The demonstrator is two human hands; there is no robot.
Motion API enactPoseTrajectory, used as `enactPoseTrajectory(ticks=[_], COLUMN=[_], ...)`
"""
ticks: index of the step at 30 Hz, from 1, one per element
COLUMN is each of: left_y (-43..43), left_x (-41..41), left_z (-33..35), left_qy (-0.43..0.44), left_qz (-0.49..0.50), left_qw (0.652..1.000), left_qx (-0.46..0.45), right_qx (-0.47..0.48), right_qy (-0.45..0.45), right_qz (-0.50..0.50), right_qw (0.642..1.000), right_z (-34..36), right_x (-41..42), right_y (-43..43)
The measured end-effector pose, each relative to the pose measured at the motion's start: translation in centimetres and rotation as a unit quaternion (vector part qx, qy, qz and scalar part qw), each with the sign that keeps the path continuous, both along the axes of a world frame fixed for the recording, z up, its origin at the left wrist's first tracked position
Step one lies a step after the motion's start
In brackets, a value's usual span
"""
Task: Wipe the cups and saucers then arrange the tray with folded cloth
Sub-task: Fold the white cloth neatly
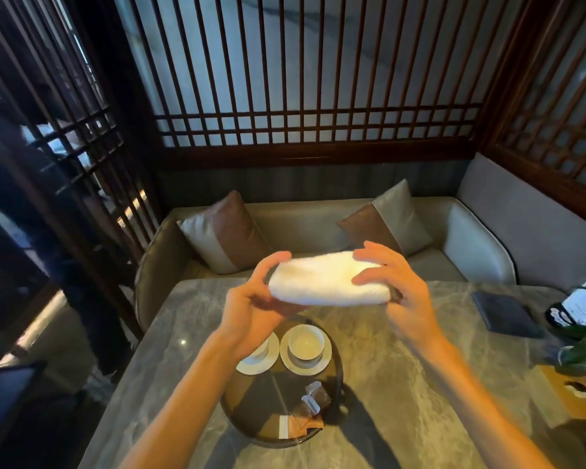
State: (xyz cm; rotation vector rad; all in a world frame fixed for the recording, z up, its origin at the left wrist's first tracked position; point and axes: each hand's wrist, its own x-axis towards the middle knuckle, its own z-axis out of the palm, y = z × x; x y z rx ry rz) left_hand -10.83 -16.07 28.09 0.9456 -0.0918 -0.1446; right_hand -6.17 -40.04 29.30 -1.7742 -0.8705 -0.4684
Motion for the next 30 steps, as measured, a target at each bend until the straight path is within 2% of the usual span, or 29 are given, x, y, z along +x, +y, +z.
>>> enactPoseTrajectory(ticks=[1, 3, 5, 7, 8, 10, 11, 13, 15, 16, 17, 19, 22, 25, 30], left_y=[0.2, 0.5, 0.2, -0.4, -0.6, -0.7, -0.6, -0.5, -0.4, -0.3, -0.1, 0.4, 1.6, 3.1, 4.7], left_x=[0.0, -0.2, -0.4, -0.8, -1.1, -1.7, -2.1, -2.8, -3.4, -3.6, -3.8, -4.2, -4.9, -5.7, -6.3], left_z=[0.1, 0.6, 0.9, 0.8, 0.7, 0.5, 0.4, -0.1, -0.8, -1.2, -1.5, -2.1, -2.8, -3.3, -2.7], left_qy=[0.022, 0.049, 0.048, 0.023, 0.016, 0.030, 0.048, 0.066, 0.049, 0.034, 0.017, -0.013, -0.018, -0.016, 0.022], left_qz=[-0.006, -0.005, 0.013, 0.062, 0.084, 0.082, 0.070, 0.065, 0.127, 0.165, 0.194, 0.218, 0.203, 0.164, 0.121], left_qw=[0.998, 0.997, 0.997, 0.976, 0.967, 0.972, 0.978, 0.980, 0.960, 0.941, 0.924, 0.905, 0.894, 0.902, 0.910], left_qx=[-0.054, -0.065, 0.060, 0.209, 0.239, 0.220, 0.192, 0.175, 0.246, 0.294, 0.330, 0.364, 0.398, 0.400, 0.397], right_qx=[-0.008, -0.013, 0.001, 0.009, 0.017, 0.054, 0.093, 0.198, 0.272, 0.286, 0.278, 0.206, 0.128, 0.087, 0.034], right_qy=[-0.019, -0.012, 0.051, 0.117, 0.148, 0.225, 0.279, 0.417, 0.510, 0.537, 0.557, 0.574, 0.577, 0.585, 0.543], right_qz=[0.003, 0.011, 0.025, 0.015, 0.005, 0.007, 0.028, 0.103, 0.171, 0.185, 0.177, 0.137, 0.117, 0.096, 0.088], right_qw=[1.000, 1.000, 0.998, 0.993, 0.989, 0.973, 0.955, 0.881, 0.798, 0.772, 0.763, 0.781, 0.798, 0.800, 0.834], right_z=[-0.2, -0.9, -1.7, -2.3, -2.7, -3.4, -3.9, -4.4, -4.7, -4.7, -5.0, -5.5, -6.2, -6.1, -6.0], right_x=[0.1, 0.3, 0.4, 0.1, 0.0, -0.4, -0.5, -1.0, -1.2, -1.4, -1.5, -1.7, -1.8, -1.6, -1.0], right_y=[-0.1, -0.1, 0.1, 0.6, 0.8, 1.3, 1.4, 1.8, 2.1, 2.3, 2.6, 3.5, 4.5, 5.0, 6.0])
